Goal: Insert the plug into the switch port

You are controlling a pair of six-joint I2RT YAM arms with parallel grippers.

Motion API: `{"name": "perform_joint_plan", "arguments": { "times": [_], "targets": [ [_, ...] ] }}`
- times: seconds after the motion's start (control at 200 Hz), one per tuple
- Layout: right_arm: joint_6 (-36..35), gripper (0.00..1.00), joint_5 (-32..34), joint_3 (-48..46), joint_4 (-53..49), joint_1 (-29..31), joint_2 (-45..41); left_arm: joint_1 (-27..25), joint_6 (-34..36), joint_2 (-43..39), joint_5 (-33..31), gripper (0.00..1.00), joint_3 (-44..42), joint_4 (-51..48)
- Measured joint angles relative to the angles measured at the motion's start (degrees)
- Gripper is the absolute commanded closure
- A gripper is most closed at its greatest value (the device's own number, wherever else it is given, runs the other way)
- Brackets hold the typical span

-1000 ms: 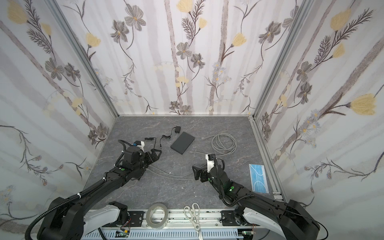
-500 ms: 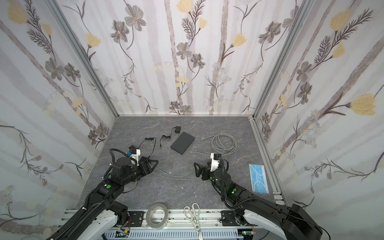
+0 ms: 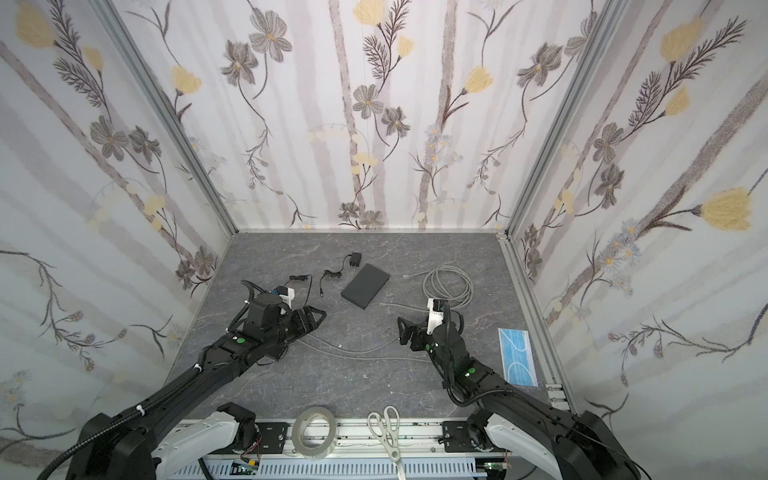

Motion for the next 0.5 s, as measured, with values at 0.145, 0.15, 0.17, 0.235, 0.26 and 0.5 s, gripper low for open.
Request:
{"name": "perform_joint_plan", "arguments": {
  "times": [0.145,0.15,0.17,0.235,0.26,0.5],
  "targets": [
    [-5.46,0.0,-1.01,2.97,2.29,-0.39,8.26,0.0,-0.37,8.37,-2.82,0.17,4.09,2.78],
    [-5.53,0.0,-1.03,2.99,2.4,-0.39,8.44,0.02,-0.42,8.81,-2.91,0.17,4.42,2.78],
    [-6.14,0.0,-0.96,3.1,2.95,-0.44,9.27,0.07,-0.55,10.08,-2.93,0.17,5.46,2.73],
    [-7.39,0.0,-0.98,3.17,3.45,-0.48,11.52,0.28,-0.5,14.36,-2.73,0.17,10.08,1.27],
    [-7.8,0.0,-1.33,3.17,3.23,-0.46,12.09,0.35,-0.39,16.17,-2.43,0.18,12.31,0.5],
    [-8.17,0.0,-6.21,3.19,4.2,0.28,13.38,0.63,5.9,28.06,-0.55,0.24,27.45,-15.28]
  ]
}}
